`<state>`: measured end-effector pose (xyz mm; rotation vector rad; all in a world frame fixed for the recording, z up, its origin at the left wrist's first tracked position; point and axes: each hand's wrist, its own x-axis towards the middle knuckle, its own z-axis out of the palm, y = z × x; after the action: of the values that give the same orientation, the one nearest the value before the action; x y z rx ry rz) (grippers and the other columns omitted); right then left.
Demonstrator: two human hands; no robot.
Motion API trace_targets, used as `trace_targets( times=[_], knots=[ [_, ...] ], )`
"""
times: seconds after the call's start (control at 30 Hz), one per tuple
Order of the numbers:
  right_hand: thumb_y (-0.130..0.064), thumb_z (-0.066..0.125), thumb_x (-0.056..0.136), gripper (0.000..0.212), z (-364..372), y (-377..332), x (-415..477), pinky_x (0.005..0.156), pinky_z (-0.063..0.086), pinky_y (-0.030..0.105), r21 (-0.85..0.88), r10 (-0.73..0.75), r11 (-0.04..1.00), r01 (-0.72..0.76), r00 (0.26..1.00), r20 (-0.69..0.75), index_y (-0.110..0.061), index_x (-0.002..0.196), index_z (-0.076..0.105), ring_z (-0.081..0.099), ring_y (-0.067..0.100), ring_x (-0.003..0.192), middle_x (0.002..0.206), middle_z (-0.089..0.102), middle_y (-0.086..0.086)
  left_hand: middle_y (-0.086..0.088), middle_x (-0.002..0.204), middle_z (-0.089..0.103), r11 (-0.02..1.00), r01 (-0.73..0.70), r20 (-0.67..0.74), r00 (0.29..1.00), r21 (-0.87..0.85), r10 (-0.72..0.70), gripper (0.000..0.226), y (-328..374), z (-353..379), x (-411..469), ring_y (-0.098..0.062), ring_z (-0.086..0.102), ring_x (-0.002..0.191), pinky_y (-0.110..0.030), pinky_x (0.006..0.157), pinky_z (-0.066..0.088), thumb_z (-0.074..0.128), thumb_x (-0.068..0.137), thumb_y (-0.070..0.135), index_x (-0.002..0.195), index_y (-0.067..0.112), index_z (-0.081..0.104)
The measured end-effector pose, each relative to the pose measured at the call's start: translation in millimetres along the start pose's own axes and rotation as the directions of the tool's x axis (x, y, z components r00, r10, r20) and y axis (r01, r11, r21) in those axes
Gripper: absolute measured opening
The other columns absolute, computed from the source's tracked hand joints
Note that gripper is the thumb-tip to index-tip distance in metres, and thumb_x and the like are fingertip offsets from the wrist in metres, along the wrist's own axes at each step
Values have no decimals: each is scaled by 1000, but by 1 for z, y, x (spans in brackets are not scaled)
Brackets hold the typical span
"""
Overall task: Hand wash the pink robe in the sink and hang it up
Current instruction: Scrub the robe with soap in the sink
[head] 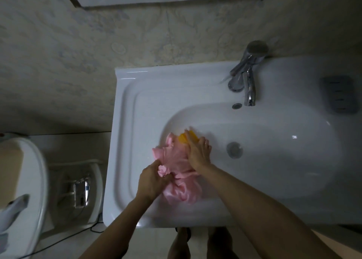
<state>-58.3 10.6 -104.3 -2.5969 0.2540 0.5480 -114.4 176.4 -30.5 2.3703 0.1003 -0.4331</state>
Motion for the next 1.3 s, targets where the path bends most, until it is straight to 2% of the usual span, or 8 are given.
trace_targets(
  times=[0.2,0.4,0.63,0.73,0.83,1.03,1.23,1.3],
  knots=[
    [-56,11,88,57,-10,-35,-75,94,34,42,173,-396,904,390,918,-1,-49,145,15,40,29,109,124,39,14,5,72,64,998,51,-17,999,-40,-52,55,-2,-1,-3,-21,60,68,-28,64,48,42,53,66,80,21,58],
    [-47,22,95,53,1,1,-10,96,30,43,-105,-177,979,175,984,-9,-44,147,14,38,33,115,132,38,20,2,75,64,979,22,69,997,201,-37,46,2,-3,-5,-25,61,71,-30,61,45,44,62,65,84,24,49],
    [-45,28,100,49,-34,32,0,89,35,36,292,-19,956,37,998,-67,-45,147,15,48,29,87,92,45,14,-22,136,48,559,-532,223,820,636,527,51,7,-2,-3,-46,50,119,-69,83,44,44,93,32,143,34,31],
    [-44,30,100,47,-39,34,-6,87,38,36,407,13,913,-6,1000,-14,-47,145,18,51,29,91,93,49,14,-26,139,44,472,-606,443,794,641,417,61,27,-7,9,-56,47,116,-64,62,51,43,85,44,143,34,25],
    [-46,30,100,46,-45,35,-12,92,42,41,490,46,871,-38,999,-3,-49,145,20,54,34,101,107,55,17,-30,149,21,404,-527,544,835,748,82,46,52,4,13,-52,30,130,-60,92,41,39,94,34,135,13,40],
    [-34,36,101,47,-59,40,-20,110,30,39,645,26,764,28,997,-74,-35,147,26,41,27,131,146,42,3,-14,121,59,749,-261,452,890,609,-58,35,75,-2,44,-30,58,107,-31,79,45,53,90,34,112,9,62],
    [-38,41,99,48,-70,21,-33,86,46,44,557,32,820,130,962,-272,-42,144,26,56,34,95,99,54,17,-15,98,70,969,240,197,954,-54,-225,62,76,-29,37,-33,65,92,-37,80,52,48,67,54,102,5,65],
    [-40,39,99,49,-73,6,-46,83,44,40,514,-84,823,240,948,-308,-46,144,22,54,33,90,97,51,17,-15,100,68,962,273,165,948,10,-271,56,66,-20,28,-35,63,93,-34,77,48,49,78,54,103,5,61]
  ],
)
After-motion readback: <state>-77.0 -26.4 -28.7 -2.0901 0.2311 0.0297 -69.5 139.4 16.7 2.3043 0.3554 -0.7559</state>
